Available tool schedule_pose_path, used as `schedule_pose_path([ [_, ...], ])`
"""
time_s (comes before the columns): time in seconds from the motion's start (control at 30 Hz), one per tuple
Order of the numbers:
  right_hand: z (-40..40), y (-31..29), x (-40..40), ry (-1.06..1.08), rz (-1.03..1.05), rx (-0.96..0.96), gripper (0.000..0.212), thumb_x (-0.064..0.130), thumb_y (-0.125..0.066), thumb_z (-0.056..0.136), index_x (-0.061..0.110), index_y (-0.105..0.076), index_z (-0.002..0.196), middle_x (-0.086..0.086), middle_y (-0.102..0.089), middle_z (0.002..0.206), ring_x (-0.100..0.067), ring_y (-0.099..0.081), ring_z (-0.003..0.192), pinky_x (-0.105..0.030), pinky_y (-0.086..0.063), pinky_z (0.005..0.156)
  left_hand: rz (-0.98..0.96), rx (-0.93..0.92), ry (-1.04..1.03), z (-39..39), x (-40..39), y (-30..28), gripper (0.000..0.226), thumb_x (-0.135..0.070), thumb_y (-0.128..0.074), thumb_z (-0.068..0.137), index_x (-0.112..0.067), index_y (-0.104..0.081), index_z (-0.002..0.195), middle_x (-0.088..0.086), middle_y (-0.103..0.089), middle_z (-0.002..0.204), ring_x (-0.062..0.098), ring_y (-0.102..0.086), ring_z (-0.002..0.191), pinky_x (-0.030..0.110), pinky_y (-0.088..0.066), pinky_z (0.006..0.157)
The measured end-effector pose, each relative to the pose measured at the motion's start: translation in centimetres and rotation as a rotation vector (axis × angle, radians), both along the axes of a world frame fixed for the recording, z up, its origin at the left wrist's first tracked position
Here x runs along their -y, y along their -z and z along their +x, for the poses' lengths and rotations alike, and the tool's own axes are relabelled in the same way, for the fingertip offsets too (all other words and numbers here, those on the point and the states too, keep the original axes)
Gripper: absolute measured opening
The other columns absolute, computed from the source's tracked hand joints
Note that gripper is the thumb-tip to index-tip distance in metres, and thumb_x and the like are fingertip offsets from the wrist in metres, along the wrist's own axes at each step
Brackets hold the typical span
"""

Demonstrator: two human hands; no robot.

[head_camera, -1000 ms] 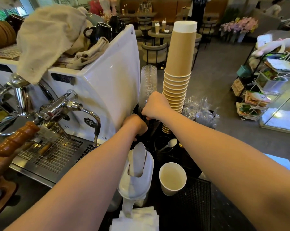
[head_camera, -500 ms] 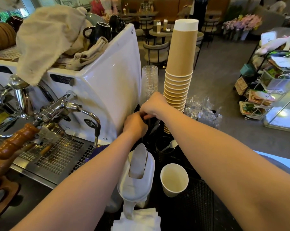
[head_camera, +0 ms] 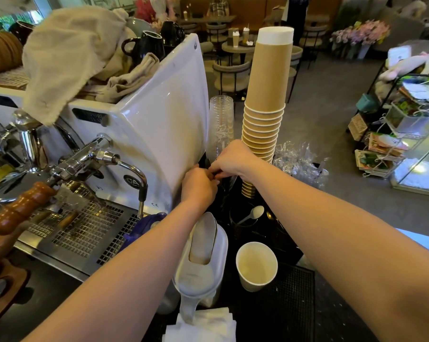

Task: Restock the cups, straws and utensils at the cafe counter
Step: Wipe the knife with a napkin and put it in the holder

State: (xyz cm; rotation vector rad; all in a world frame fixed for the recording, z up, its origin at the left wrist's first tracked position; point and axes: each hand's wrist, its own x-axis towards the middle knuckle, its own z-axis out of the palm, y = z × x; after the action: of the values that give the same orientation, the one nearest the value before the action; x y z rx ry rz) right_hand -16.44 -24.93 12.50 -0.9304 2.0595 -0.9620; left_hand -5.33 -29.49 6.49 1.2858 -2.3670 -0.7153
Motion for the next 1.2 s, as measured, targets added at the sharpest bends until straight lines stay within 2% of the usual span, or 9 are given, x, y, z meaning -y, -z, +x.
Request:
schedule_pose_path([
  [0.1, -0.4, 0.1, -0.6, -0.18, -0.013, -0.231, 0.024, 0.025, -0.077, 0.078, 0.001, -0.079, 0.073, -0.011, -0.077, 0.069, -0.014, -0.066, 0.061, -0.034, -0.058, 0.074, 0.002, 0.014, -0.013, 0.3, -0.3, -0.4, 0.015, -0.02, -0.071, 0.088, -0.011, -0.078, 0.098, 0.018, -0.05, 0.145, 0.033, -0.054, 0.124, 0.031, -0.043, 0.095],
  [0.27, -1.3, 0.5, -1.0, -0.272, -0.114, -0.262, 0.028, 0.031, -0.076, 0.083, 0.012, -0.077, 0.062, -0.004, -0.073, 0.055, -0.007, -0.067, 0.05, -0.026, -0.057, 0.068, 0.034, -0.022, -0.002, 0.8, -0.7, -0.9, 0.015, -0.018, -0.07, 0.086, -0.01, -0.077, 0.097, 0.016, -0.064, 0.125, 0.034, -0.062, 0.105, 0.036, -0.051, 0.081],
  [0.47, -1.8, 1.0, -1.0, -0.281, -0.164, -0.255, 0.022, 0.032, -0.077, 0.085, 0.018, -0.077, 0.068, -0.002, -0.073, 0.057, -0.017, -0.073, 0.054, -0.027, -0.06, 0.062, 0.038, -0.084, -0.025, 1.8, -0.9, -1.3, 0.029, -0.008, -0.058, 0.09, -0.014, -0.072, 0.115, 0.005, -0.066, 0.124, 0.027, -0.062, 0.098, 0.028, -0.043, 0.072],
  [0.57, -1.7, 1.4, -1.3, -0.32, -0.154, -0.307, 0.024, 0.037, -0.076, 0.085, 0.019, -0.077, 0.07, -0.005, -0.073, 0.058, -0.014, -0.069, 0.049, -0.026, -0.059, 0.055, -0.014, -0.08, -0.008, 1.9, -1.1, -1.6, 0.026, -0.008, -0.056, 0.091, -0.016, -0.075, 0.107, 0.004, -0.067, 0.109, 0.026, -0.061, 0.085, 0.029, -0.04, 0.064],
  [0.7, -1.5, 1.7, -1.4, -0.389, -0.147, -0.41, 0.025, 0.04, -0.077, 0.083, 0.016, -0.08, 0.077, -0.007, -0.072, 0.064, -0.002, -0.055, 0.041, -0.026, -0.052, 0.051, -0.059, -0.106, 0.01, 1.9, -1.3, -1.9, 0.027, -0.006, -0.053, 0.09, -0.016, -0.076, 0.1, 0.005, -0.069, 0.111, 0.03, -0.062, 0.091, 0.029, -0.043, 0.065],
  [0.83, -1.6, 1.4, -1.4, -0.476, -0.089, -0.326, 0.017, 0.037, -0.079, 0.082, 0.019, -0.081, 0.081, -0.003, -0.073, 0.064, -0.011, -0.061, 0.049, -0.021, -0.054, 0.046, 0.013, -0.045, 0.044, 2.2, -1.3, -1.8, 0.026, -0.002, -0.055, 0.081, -0.017, -0.076, 0.085, 0.0, -0.068, 0.073, 0.026, -0.061, 0.07, 0.027, -0.038, 0.047],
  [0.93, -1.7, 1.7, -1.3, -0.522, -0.052, -0.403, 0.018, 0.035, -0.078, 0.083, 0.018, -0.082, 0.083, -0.001, -0.075, 0.068, -0.015, -0.063, 0.058, -0.027, -0.055, 0.055, 0.03, -0.015, 0.057, 2.4, -1.6, -1.5, 0.024, -0.003, -0.059, 0.075, -0.018, -0.075, 0.085, -0.004, -0.067, 0.071, 0.022, -0.06, 0.067, 0.025, -0.037, 0.046],
  [1.03, -1.5, 2.9, -1.4, -0.59, 0.031, -0.531, 0.015, 0.029, -0.072, 0.088, 0.018, -0.082, 0.089, -0.01, -0.074, 0.08, -0.029, -0.066, 0.076, -0.043, -0.057, 0.073, 0.08, -0.024, 0.046, 2.6, -1.5, -1.5, 0.041, -0.004, -0.06, 0.073, -0.022, -0.073, 0.107, -0.011, -0.071, 0.08, 0.013, -0.061, 0.077, 0.02, -0.039, 0.053],
  [1.2, -1.1, 3.5, -1.6, -0.554, 0.018, -0.57, 0.015, 0.032, -0.07, 0.09, 0.025, -0.081, 0.097, -0.003, -0.068, 0.085, -0.022, -0.062, 0.08, -0.044, -0.056, 0.077, 0.067, 0.031, 0.025, 2.5, -0.8, -1.4, 0.035, -0.01, -0.064, 0.075, -0.025, -0.075, 0.104, -0.005, -0.073, 0.092, 0.022, -0.064, 0.089, 0.027, -0.049, 0.07],
])
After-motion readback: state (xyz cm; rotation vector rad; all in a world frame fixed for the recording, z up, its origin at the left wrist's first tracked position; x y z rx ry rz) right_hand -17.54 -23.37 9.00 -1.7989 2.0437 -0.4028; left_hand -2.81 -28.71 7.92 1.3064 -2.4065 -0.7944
